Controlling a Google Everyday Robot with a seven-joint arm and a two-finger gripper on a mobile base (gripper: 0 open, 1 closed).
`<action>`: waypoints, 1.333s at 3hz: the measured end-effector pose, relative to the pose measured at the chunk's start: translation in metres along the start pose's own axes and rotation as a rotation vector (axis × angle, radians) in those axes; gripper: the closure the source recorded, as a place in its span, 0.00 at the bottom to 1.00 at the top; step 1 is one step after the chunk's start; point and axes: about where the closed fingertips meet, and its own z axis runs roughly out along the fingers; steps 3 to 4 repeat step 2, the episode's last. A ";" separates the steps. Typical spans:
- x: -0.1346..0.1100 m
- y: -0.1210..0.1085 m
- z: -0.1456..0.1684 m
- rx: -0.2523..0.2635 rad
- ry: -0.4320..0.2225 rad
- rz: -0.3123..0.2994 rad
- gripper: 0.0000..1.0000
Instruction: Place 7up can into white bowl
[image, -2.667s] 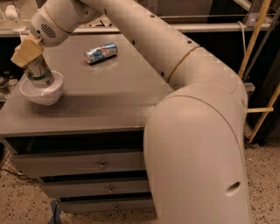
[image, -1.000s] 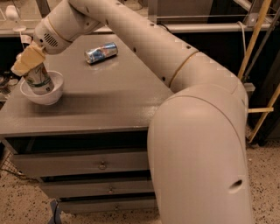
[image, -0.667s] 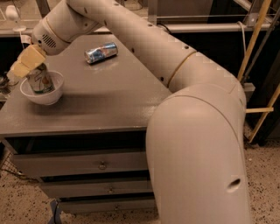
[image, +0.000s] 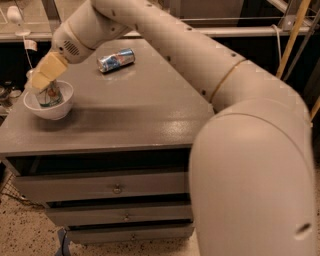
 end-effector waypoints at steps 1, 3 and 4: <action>0.044 -0.012 -0.048 0.091 0.005 0.013 0.00; 0.088 -0.027 -0.093 0.176 -0.005 0.042 0.00; 0.088 -0.027 -0.093 0.176 -0.005 0.042 0.00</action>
Offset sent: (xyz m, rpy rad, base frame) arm 0.0535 -0.2123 -0.0303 0.0156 -0.1008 -0.2905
